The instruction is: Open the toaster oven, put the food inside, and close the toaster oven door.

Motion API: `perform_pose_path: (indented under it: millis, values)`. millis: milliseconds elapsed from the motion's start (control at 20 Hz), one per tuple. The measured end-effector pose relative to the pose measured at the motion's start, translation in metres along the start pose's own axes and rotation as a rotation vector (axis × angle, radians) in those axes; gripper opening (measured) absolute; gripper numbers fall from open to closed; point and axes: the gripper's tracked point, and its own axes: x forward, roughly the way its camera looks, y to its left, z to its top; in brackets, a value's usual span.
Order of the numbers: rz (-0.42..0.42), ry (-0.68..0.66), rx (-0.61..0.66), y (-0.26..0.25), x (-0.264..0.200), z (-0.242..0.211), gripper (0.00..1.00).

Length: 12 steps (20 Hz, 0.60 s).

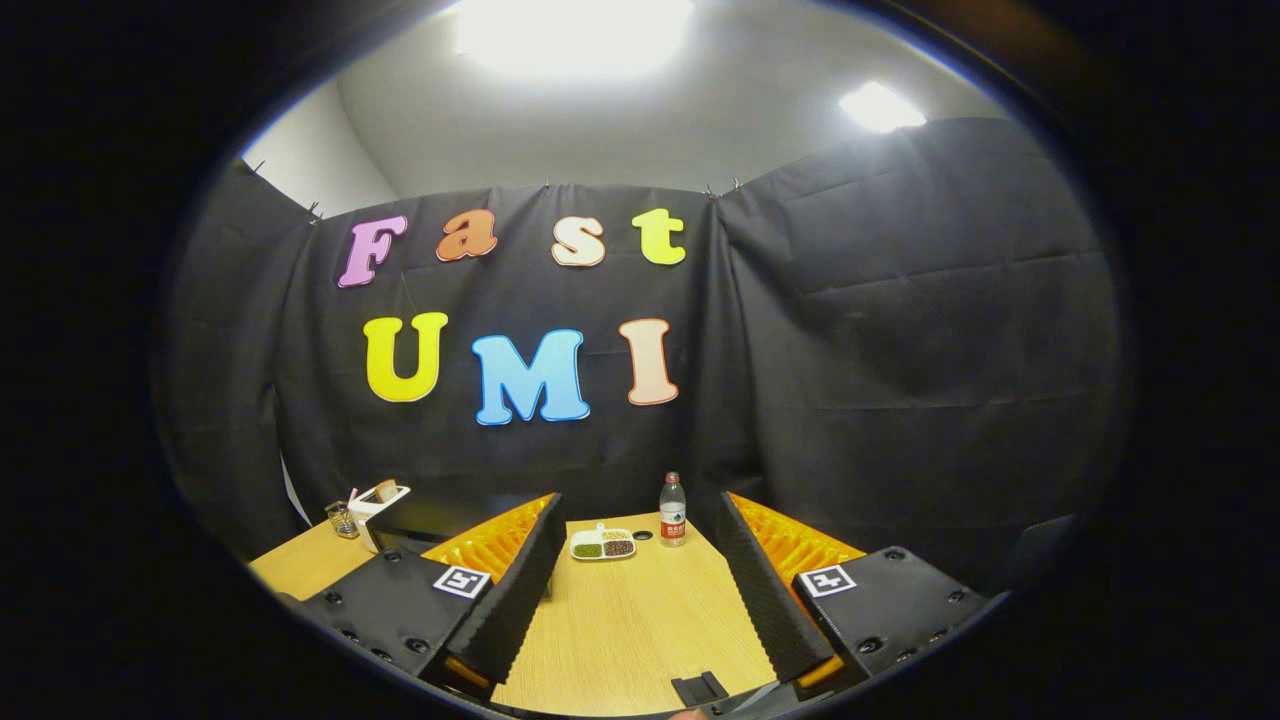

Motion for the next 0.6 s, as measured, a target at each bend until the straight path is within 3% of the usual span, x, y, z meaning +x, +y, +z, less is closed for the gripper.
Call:
perform_pose_path:
  millis: [350, 600]
  values:
    - [0.034, -0.027, 0.015, 0.002, 0.012, 0.014, 0.96]
    - [0.007, -0.047, 0.023, -0.007, 0.018, 0.026, 0.96]
